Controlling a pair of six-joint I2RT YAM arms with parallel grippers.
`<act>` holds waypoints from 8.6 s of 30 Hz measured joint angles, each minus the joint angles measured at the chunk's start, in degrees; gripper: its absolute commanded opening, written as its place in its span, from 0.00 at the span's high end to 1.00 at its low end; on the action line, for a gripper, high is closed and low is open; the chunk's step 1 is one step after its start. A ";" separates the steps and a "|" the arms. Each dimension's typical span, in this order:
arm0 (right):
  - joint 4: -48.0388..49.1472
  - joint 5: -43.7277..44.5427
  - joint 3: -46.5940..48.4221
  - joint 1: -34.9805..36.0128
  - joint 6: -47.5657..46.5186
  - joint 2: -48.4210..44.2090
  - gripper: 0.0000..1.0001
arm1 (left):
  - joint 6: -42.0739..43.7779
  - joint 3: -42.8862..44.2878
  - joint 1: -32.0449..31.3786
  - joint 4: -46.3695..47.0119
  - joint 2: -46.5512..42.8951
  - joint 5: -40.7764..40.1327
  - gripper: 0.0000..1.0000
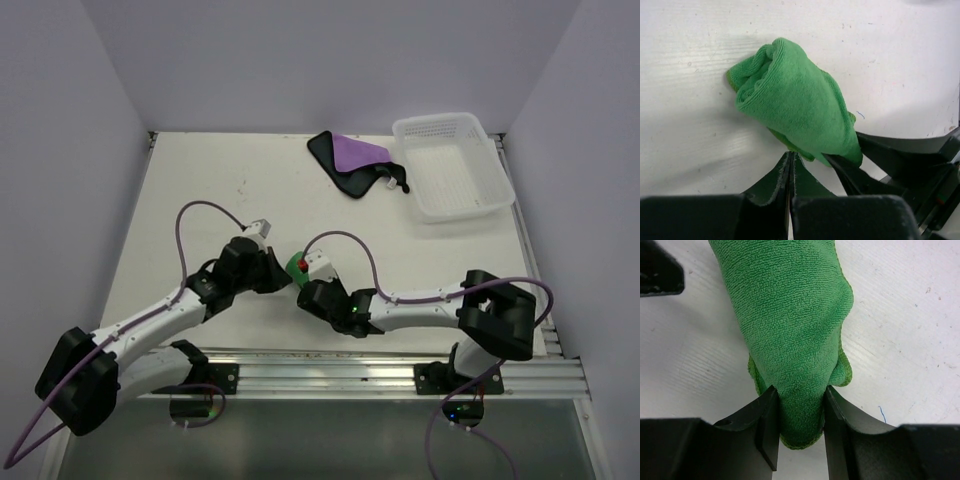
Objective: Roll the towels
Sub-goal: Roll the towel, then place the rolled towel into the container
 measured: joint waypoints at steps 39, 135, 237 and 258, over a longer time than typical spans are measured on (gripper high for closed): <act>-1.40 -6.40 4.26 -3.63 -3.13 -1.22 0.14 | -0.87 4.11 1.86 13.38 17.66 1.84 1.00; 13.73 -18.93 29.68 -68.94 -8.22 19.41 0.85 | 24.09 25.75 24.87 -10.88 23.28 3.13 0.95; -7.23 -29.18 33.79 -77.96 2.56 23.58 0.14 | 24.06 25.49 25.11 -10.23 24.59 13.49 0.95; -14.53 -25.59 35.36 -77.96 1.51 15.17 0.11 | 24.09 25.42 25.11 -9.97 24.00 14.64 0.85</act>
